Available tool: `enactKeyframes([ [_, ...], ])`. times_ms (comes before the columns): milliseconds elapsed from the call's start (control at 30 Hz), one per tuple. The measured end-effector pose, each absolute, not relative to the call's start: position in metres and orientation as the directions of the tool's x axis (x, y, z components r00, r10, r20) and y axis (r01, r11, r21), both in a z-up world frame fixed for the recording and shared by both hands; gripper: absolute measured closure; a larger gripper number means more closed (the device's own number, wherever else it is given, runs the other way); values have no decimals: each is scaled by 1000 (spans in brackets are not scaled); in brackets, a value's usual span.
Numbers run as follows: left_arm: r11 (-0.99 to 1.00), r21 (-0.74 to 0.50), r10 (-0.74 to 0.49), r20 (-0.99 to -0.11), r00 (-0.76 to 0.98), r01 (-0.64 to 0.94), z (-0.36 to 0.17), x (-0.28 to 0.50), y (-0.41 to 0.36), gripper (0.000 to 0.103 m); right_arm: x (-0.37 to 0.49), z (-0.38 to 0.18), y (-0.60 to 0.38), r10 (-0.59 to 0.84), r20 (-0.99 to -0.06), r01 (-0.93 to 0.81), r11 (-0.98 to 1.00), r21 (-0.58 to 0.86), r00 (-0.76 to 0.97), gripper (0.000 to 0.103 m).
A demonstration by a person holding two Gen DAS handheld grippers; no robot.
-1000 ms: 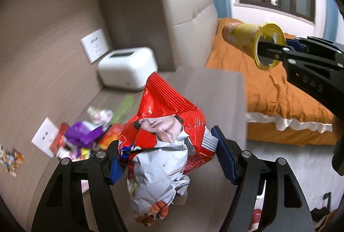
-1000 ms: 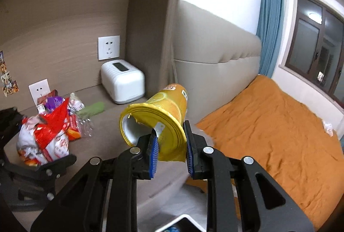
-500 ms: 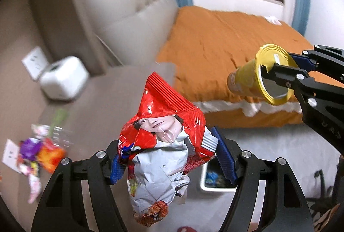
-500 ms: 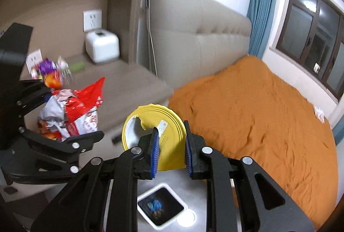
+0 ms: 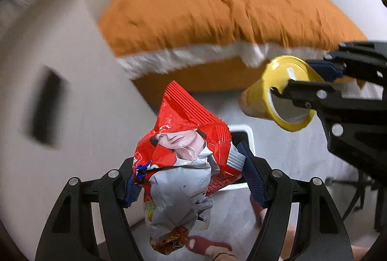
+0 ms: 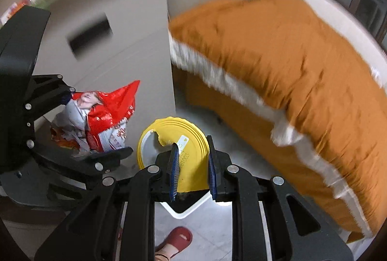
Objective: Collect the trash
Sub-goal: 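Carry the red wrapper and yellow cup over the white trash bin, then open both tools to drop the wrapper and cup into the bin, then move both tools back over the desk trash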
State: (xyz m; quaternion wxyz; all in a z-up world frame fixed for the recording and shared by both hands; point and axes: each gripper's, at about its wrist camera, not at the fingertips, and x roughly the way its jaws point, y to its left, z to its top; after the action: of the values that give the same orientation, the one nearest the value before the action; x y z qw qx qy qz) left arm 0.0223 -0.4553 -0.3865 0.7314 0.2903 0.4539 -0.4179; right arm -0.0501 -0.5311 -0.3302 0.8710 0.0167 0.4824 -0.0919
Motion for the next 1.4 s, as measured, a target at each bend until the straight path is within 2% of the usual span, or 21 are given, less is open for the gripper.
enactKeyframes([
  [167,408,-2,-313,-940,138,913,-486,18,-475,33,-44,-426,-552,-118,-891,180,983,-42,439,82],
  [300,339,9,-279,-954,110,941,-551,11,-490,33,-44,-486,-559,-103,-905,172,985,-34,412,82],
  [367,322,-5,-273,-958,87,947,-577,10,-494,30,-45,-515,-561,-88,-916,163,986,-25,391,77],
  [400,321,-19,-268,-961,72,947,-593,10,-496,18,-44,-528,-562,-98,-921,154,987,-42,377,49],
  [433,320,-29,-260,-964,58,947,-601,10,-497,5,-44,-540,-561,-122,-923,143,987,-74,365,10],
  [467,308,-37,-252,-967,44,951,-612,9,-497,5,-46,-550,-562,-154,-916,145,984,-107,371,7],
  [600,265,-25,-228,-973,38,964,-636,2,-497,5,-50,-570,-571,-135,-927,171,982,-78,350,5],
  [867,260,6,-215,-974,64,966,-636,8,-497,5,-55,-564,-572,-138,-926,160,983,-86,351,5],
  [1200,281,0,-260,-963,77,960,-572,17,-493,5,-55,-508,-566,-153,-905,144,984,-103,397,5],
  [1400,311,13,-306,-945,113,950,-506,15,-486,5,-66,-443,-558,-173,-873,174,979,-103,456,5],
])
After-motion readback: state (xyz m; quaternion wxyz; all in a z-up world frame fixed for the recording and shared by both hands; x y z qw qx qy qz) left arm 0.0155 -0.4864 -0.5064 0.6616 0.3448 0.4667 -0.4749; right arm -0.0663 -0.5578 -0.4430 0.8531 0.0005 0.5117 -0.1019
